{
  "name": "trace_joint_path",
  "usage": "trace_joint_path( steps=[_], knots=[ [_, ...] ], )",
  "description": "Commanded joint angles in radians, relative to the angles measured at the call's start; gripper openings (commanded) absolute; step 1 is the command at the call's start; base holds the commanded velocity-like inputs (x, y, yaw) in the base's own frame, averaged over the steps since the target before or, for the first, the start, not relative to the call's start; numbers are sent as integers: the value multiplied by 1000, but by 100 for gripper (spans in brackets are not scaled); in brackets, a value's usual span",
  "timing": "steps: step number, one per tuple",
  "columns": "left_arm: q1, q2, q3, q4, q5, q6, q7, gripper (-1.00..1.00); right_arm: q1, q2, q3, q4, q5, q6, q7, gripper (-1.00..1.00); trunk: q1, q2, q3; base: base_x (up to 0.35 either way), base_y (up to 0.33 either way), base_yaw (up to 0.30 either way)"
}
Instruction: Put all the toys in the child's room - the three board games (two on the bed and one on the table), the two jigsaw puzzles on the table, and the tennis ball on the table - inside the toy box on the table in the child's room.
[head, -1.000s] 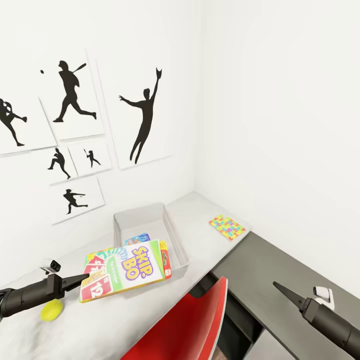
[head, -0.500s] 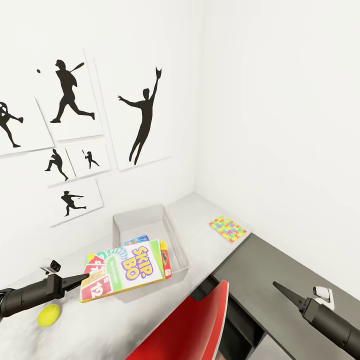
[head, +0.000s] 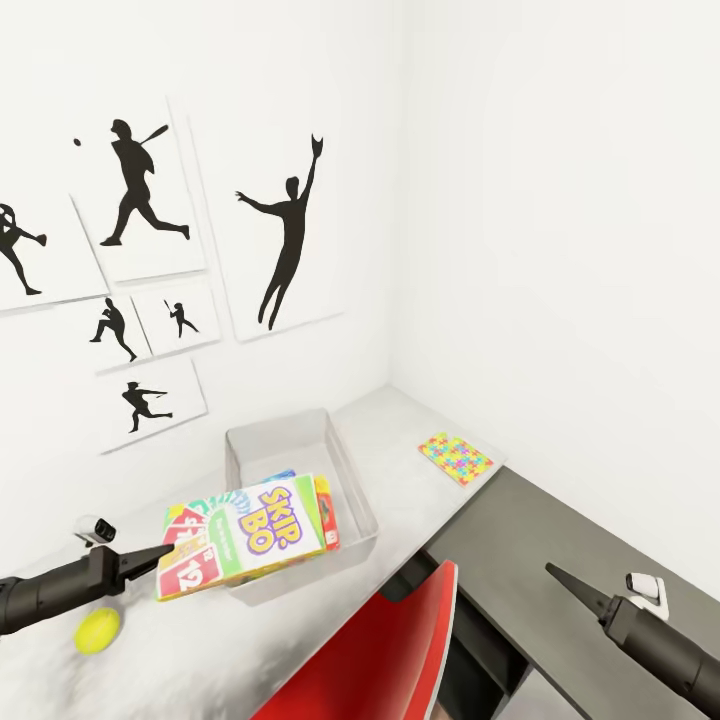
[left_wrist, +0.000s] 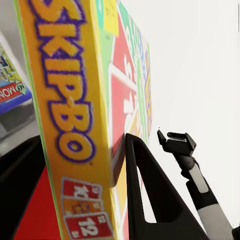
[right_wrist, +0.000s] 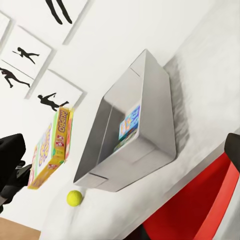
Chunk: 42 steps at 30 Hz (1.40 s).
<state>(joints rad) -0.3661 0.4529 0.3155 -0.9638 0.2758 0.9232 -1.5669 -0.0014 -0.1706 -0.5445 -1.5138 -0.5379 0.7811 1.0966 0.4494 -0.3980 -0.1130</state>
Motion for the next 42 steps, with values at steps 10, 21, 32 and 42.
trace_joint_path(
  steps=[10, 21, 32, 42],
  knots=[
    [-36, -32, 31, -66, -6, 90, -4, -100, 0, 4, -2, 1, -3, 4, 1, 100, 1, -2, -2, 0, 0, 0],
    [-253, -199, 28, -89, -7, 120, 218, -100, 0, 2, -3, 3, -4, 4, 2, 100, 1, -2, -2, 0, 0, 0],
    [-315, -320, 46, -99, -2, 111, 497, -100, 0, -3, -3, 4, -5, 3, 6, 100, 1, -2, -2, 0, 0, 0],
    [-316, -409, 150, -180, 1, 107, 644, -100, 0, -2, -2, 4, -5, 2, 6, 100, 1, -2, -2, 0, 0, 0]
  ],
)
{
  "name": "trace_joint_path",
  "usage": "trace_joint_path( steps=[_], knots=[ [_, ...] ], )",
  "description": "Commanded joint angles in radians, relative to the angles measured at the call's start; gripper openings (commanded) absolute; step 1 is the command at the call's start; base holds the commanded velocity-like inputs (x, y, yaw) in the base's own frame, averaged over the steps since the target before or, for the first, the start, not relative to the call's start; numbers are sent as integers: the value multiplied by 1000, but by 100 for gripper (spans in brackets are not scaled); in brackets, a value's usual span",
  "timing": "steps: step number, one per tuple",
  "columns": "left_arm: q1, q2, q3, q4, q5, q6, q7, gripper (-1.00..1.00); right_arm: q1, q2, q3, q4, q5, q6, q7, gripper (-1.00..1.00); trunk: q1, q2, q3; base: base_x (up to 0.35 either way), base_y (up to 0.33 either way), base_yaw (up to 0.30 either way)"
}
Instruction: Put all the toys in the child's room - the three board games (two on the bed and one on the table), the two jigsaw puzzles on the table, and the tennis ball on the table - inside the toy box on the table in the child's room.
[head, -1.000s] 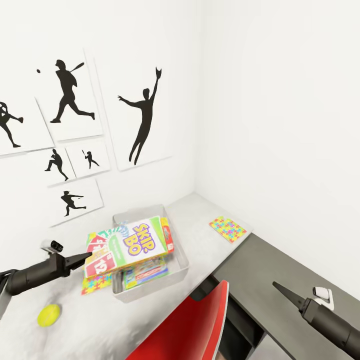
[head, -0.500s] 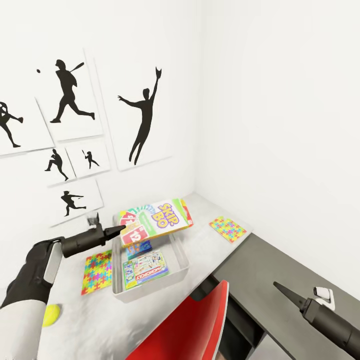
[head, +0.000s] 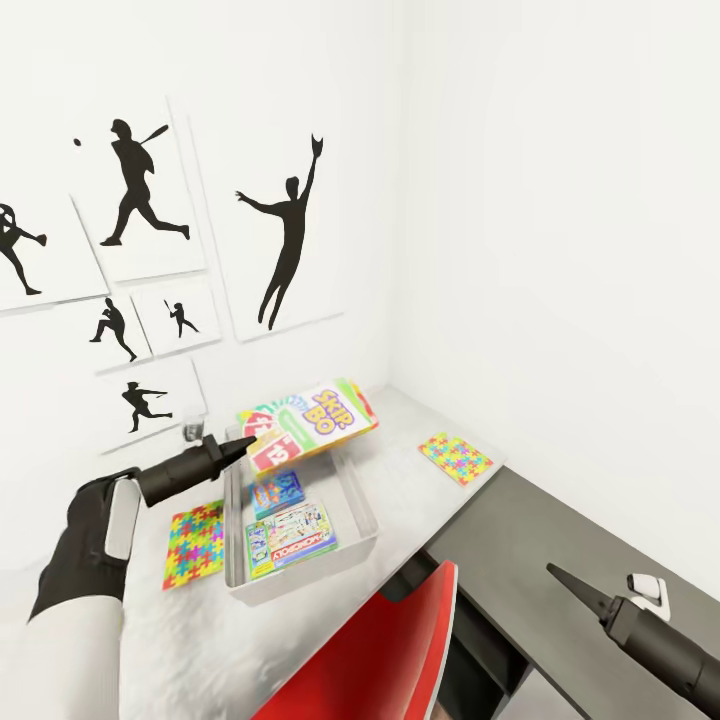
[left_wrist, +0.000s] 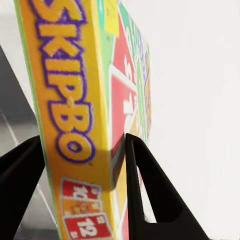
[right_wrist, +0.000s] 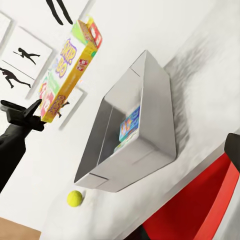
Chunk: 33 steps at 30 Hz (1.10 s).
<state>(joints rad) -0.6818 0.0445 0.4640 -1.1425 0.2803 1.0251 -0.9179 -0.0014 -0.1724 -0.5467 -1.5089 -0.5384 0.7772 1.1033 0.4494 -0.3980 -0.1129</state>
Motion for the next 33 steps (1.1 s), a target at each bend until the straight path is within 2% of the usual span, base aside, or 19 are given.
trace_joint_path(
  steps=[1, 3, 4, 6, 8, 16, 21, 23, 25, 30, 33],
  knots=[
    [-1, -10, 9, -19, -3, 5, 12, -100, 0, 0, 0, -1, -5, 6, -1, 100, 1, -2, -2, 0, 0, 0],
    [0, -44, 35, -82, -4, 4, 68, -100, 0, 0, 0, -1, -5, 6, -1, 100, 1, -2, -2, 0, 0, 0],
    [0, -69, 56, -123, -3, 4, 105, -100, 0, 0, 0, -1, -5, 5, -1, 100, 1, -2, -2, 0, 0, 0],
    [1, -103, 83, -177, -1, 6, 146, -100, 0, 0, 1, -1, -5, 5, -1, 100, 1, -2, -2, 0, 0, 0],
    [2, -125, 100, -211, 2, 8, 167, -100, 0, 0, 1, -1, -5, 5, -1, 100, 1, -2, -2, 0, 0, 0],
    [15, -162, 124, -259, 13, 4, 194, -100, 0, 0, 1, -1, -5, 6, 0, 100, 1, -2, -2, 0, 0, 0],
    [20, -217, 169, -268, 16, 4, 199, -100, 0, -1, 0, -1, -5, 6, 0, 100, 1, -2, -2, 0, 0, 0],
    [26, -219, 177, -269, 17, 4, 199, -100, 0, -2, -1, -1, -6, 6, 0, 100, 1, -2, -2, 0, 0, 0],
    [58, -219, 191, -271, 25, 4, 199, -100, 0, -2, -1, -1, -6, 6, 0, 100, 1, -2, -2, 0, 0, 0],
    [98, -219, 205, -270, 30, 5, 207, -100, 0, -2, -1, -1, -6, 5, 0, 100, 1, -2, -2, 0, 0, 0],
    [116, -219, 235, -270, 31, 4, 226, -100, 0, -2, -1, -1, -6, 5, 0, 100, 1, -2, -2, 0, 0, 0]
  ],
)
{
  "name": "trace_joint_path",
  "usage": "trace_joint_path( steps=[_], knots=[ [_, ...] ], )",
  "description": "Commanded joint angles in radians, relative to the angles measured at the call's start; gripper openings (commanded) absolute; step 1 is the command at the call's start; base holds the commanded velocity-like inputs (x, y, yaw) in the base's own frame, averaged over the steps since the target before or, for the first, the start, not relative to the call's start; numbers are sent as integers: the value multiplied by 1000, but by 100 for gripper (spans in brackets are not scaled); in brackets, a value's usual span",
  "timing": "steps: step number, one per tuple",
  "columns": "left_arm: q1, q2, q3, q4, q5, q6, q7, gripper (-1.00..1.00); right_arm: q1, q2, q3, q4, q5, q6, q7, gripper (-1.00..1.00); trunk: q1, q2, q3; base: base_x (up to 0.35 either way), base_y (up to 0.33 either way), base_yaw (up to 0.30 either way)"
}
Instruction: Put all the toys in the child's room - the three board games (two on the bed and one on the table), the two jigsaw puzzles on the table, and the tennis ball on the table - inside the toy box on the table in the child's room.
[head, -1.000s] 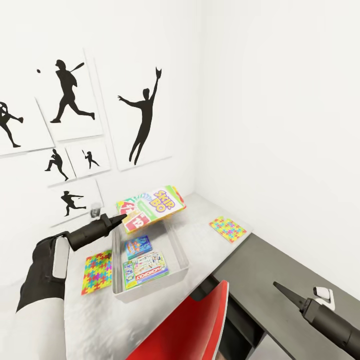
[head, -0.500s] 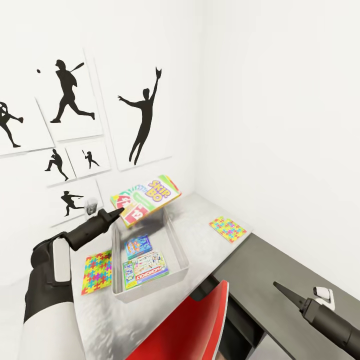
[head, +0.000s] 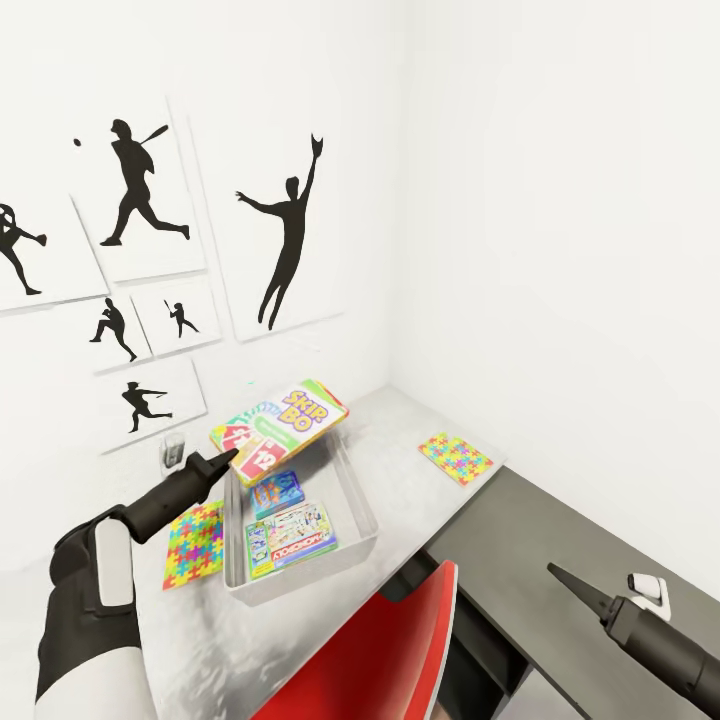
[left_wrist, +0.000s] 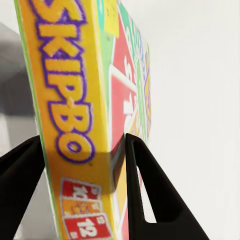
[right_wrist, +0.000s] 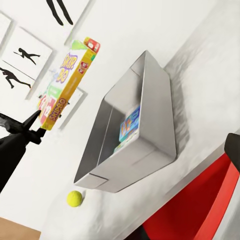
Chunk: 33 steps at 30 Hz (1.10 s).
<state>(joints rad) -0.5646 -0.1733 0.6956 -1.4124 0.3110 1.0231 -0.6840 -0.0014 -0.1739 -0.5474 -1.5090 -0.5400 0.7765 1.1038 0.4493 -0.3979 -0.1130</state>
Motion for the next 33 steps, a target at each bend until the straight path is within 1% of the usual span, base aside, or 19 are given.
trace_joint_path(
  steps=[1, 6, 12, 16, 17, 19, 20, 21, 22, 23, 24, 25, 26, 27, 29, 30, 32, 33],
  knots=[
    [2, -1, 11, -1, 1, 7, -2, -100, 0, 0, 0, 0, -5, 6, 0, 100, 1, -2, -2, 0, 0, 0],
    [11, -1, 21, -1, 4, 7, 6, -100, 0, 1, 0, 0, -5, 5, -1, 100, 1, -2, -2, 0, 0, 0],
    [17, -1, 22, 14, 50, 5, 12, -100, 0, 2, 0, 0, -5, 4, 0, 100, 1, -2, -2, 0, 0, 0],
    [18, -1, 14, 26, 60, 3, 24, -100, 0, 2, 0, 0, -5, 4, 0, 100, 1, -2, -2, 0, 0, 0],
    [18, -1, 9, 30, 61, 3, 27, -100, 0, 2, 0, 0, -5, 4, 1, 100, 1, -2, -2, 0, 0, 0],
    [18, -1, -18, 47, 66, 1, 36, -100, 0, 1, 0, 0, -5, 4, 1, 100, 1, -2, -2, 0, 0, 0],
    [17, -1, -42, 58, 72, -6, 42, -100, 0, 1, -1, 0, -5, 4, 1, 100, 1, -2, -2, 0, 0, 0],
    [18, -1, -68, 70, 86, -22, 49, -100, 0, 0, -1, 0, -5, 4, 1, 100, 1, -2, -2, 0, 0, 0],
    [17, -1, -80, 76, 96, -34, 55, -100, 0, 0, -2, 0, -5, 4, 1, 100, 1, -2, -2, 0, 0, 0],
    [17, -1, -102, 91, 122, -62, 71, -100, 0, -1, -2, 0, -5, 4, 1, 100, 1, -2, -2, 0, 0, 0],
    [17, -1, -120, 110, 155, -91, 96, -100, 0, -2, -3, 0, -5, 4, 1, 100, 1, -2, -2, 0, 0, 0],
    [17, -1, -126, 121, 175, -107, 112, -100, 0, -2, -3, 0, -5, 4, 1, 100, 1, -2, -2, 0, 0, 0],
    [17, -1, -136, 144, 219, -135, 147, -100, 0, -2, -4, 1, -5, 4, 1, 100, 1, -2, -2, 0, 0, 0],
    [18, -1, -140, 154, 242, -148, 166, -100, 0, -2, -4, 1, -5, 4, 1, 100, 1, -2, -2, 0, 0, 0],
    [18, -1, -155, 184, 330, -199, 240, -100, 0, -2, -4, 1, -5, 4, 1, 100, 1, -2, -2, 0, 0, 0],
    [18, -1, -168, 192, 367, -218, 268, -100, 0, -2, -4, 1, -5, 4, 1, 100, 1, -2, -2, 0, 0, 0],
    [18, -1, -185, 197, 400, -231, 288, -100, 0, -2, -4, 3, -5, 4, 1, 100, 1, -2, -2, 0, 0, 0],
    [18, -1, -203, 201, 427, -241, 301, -100, 0, -3, -5, 9, -5, 3, 1, 100, 1, -2, -2, 0, 0, 0]
  ],
)
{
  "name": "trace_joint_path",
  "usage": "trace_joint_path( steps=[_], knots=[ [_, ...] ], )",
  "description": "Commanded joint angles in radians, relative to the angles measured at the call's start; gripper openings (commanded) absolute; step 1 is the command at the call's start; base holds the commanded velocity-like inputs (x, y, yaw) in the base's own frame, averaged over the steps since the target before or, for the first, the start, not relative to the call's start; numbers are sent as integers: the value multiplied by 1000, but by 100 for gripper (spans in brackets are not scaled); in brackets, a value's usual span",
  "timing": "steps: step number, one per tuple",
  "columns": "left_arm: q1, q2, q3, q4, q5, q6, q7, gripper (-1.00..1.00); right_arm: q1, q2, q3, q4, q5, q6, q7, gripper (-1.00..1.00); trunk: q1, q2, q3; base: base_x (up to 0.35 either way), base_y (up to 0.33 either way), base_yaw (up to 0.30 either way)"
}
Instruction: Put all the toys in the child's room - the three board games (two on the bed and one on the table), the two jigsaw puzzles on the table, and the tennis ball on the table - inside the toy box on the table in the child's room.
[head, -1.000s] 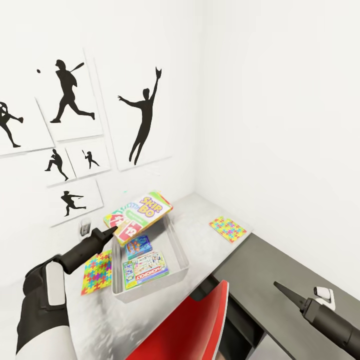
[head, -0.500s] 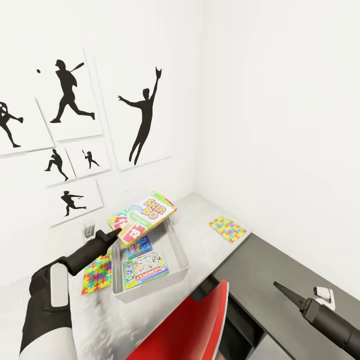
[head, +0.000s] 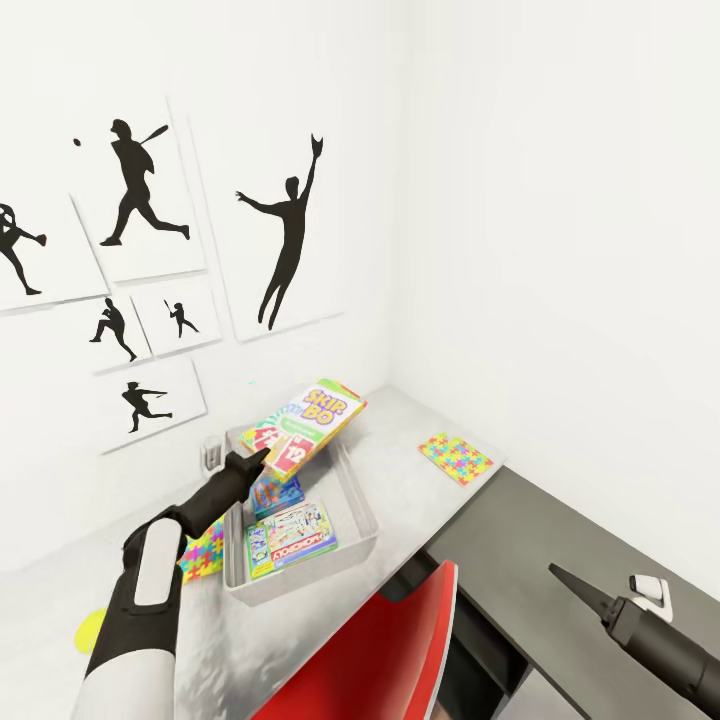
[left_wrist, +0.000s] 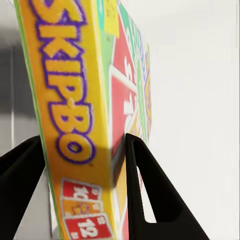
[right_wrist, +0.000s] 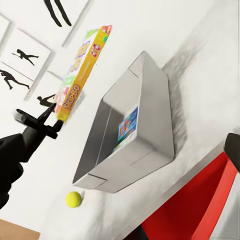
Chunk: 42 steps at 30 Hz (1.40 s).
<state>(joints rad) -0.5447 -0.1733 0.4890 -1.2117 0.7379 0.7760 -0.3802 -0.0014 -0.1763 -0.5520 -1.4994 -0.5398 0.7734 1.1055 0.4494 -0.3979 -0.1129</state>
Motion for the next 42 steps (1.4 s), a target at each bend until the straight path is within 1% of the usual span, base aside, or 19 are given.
trace_joint_path(
  steps=[1, 2, 4, 10, 11, 13, 14, 15, 16, 17, 18, 20, 21, 24, 27, 33, 36, 39, 42],
  knots=[
    [-1, -1, -5, 1, 12, 3, 2, -100, 0, -1, 0, 4, -5, 6, 0, 100, 1, -2, -2, 0, 0, 0],
    [-1, -1, -21, 2, 32, -5, 10, -100, 0, -1, -1, 16, -4, 6, 0, 100, 1, -2, -2, 0, 0, 0],
    [-1, -1, -38, -4, 50, -18, 17, -100, 0, -1, -2, 32, -3, 6, 0, 100, 1, -2, -2, 0, 0, 0],
    [-1, -1, -54, -21, 73, -65, 59, -100, 0, 5, 2, 47, -2, 3, -3, 100, 1, -2, -2, 0, 0, 0],
    [-1, -1, -57, -24, 101, -88, 94, -100, 0, 8, 2, 48, -1, 1, -5, 100, 1, -2, -2, 0, 0, 0],
    [-1, -1, -61, -26, 137, -110, 125, -100, 0, 10, 3, 49, -1, -1, -6, 100, 1, -2, -2, 0, 0, 0],
    [-1, -1, -77, -27, 182, -136, 162, -100, 0, 11, 3, 49, -1, -2, -7, 100, 1, -2, -2, 0, 0, 0],
    [-1, -1, -93, -27, 208, -150, 185, -100, 0, 12, 4, 49, 0, -3, -7, 100, 1, -2, -2, 0, 0, 0],
    [-1, -1, -139, -31, 262, -183, 237, -100, 0, 12, 4, 49, 0, -6, -8, 100, 1, -2, -2, 0, 0, 0],
    [2, -1, -197, -42, 316, -223, 297, -100, 0, 13, 4, 50, 0, -9, -8, 100, 1, -2, -2, 0, 0, 0],
    [6, -1, -228, -52, 341, -247, 328, -100, 0, 13, 4, 50, 0, -9, -8, 100, 1, -2, -2, 0, 0, 0],
    [43, -1, -338, -110, 426, -359, 455, -100, 0, 12, 1, 50, 0, -11, -6, 100, 1, -2, -2, 0, 0, 0],
    [69, -1, -378, -138, 454, -413, 513, -100, 0, 9, 0, 50, 0, -11, -5, 100, 1, -2, -2, 0, 0, 0],
    [104, -1, -426, -173, 485, -484, 593, -100, 0, 7, -1, 51, 0, -12, -5, 100, 1, -2, -2, 0, 0, 0],
    [125, -1, -449, -193, 499, -523, 634, -100, 0, 6, 0, 51, 0, -12, -4, 100, 1, -2, -2, 0, 0, 0],
    [144, -1, -452, -213, 504, -542, 654, -100, 0, 9, 1, 51, 1, -12, -5, 100, 1, -2, -2, 0, 0, 0],
    [168, -1, -449, -221, 504, -551, 658, -100, 0, 11, 1, 51, 1, -12, -6, 100, 1, -2, -2, 0, 0, 0],
    [204, -1, -447, -233, 505, -591, 670, -100, 0, 13, 2, 51, 1, -13, -7, 100, 1, -2, -2, 0, 0, 0],
    [238, -1, -447, -239, 505, -630, 711, -100, 0, 13, 3, 51, 1, -14, -8, 100, 1, -2, -2, 0, 0, 0]
  ],
)
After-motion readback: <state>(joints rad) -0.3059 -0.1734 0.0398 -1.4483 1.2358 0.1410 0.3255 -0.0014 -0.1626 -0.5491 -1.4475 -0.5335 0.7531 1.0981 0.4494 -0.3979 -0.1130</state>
